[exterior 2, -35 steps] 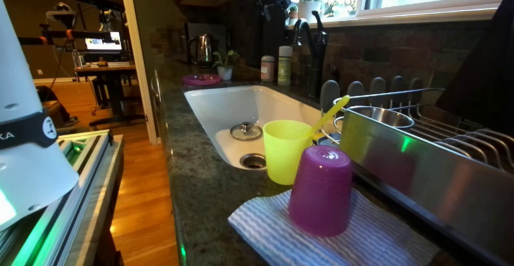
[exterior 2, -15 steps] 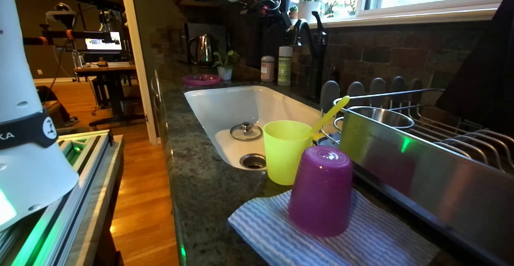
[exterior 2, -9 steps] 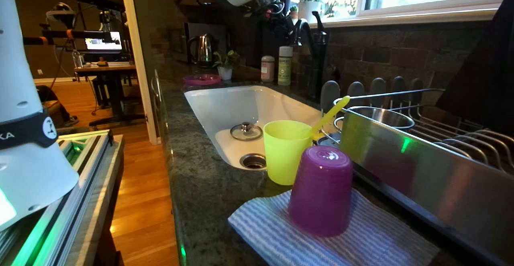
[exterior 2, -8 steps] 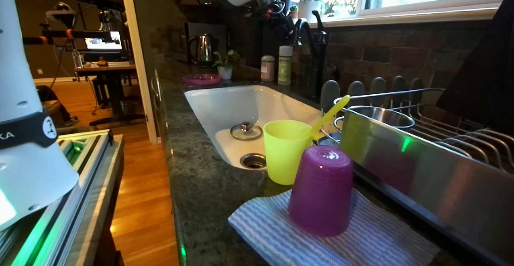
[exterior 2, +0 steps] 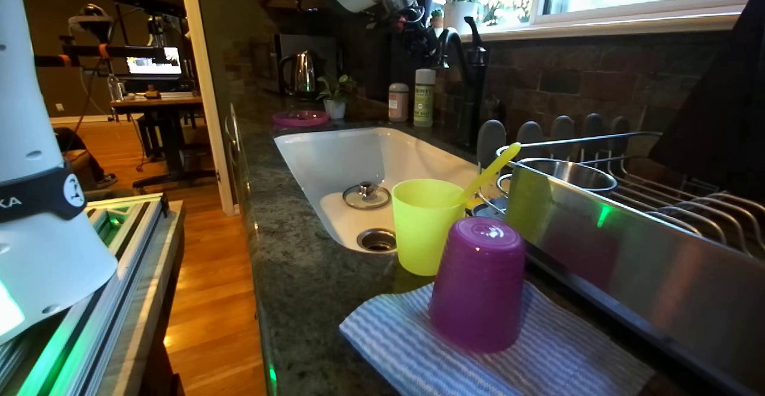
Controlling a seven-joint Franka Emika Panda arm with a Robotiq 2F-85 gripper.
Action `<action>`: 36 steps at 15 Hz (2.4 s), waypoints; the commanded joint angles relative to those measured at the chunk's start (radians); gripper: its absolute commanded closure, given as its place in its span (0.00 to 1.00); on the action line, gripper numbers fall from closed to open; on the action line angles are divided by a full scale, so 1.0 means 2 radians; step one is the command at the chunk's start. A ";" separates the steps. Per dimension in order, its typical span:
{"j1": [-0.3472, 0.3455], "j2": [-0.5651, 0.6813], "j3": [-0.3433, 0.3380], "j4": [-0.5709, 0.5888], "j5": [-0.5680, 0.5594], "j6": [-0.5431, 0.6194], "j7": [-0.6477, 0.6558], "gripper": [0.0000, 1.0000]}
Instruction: Put the bottle, which is on the right, on the windowsill
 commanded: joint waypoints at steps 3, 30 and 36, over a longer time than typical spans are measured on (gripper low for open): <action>0.002 0.028 0.003 0.042 0.003 -0.025 -0.012 0.30; 0.002 0.033 0.003 0.060 0.001 -0.038 -0.019 0.93; 0.016 -0.031 -0.002 0.003 -0.015 -0.031 -0.010 0.93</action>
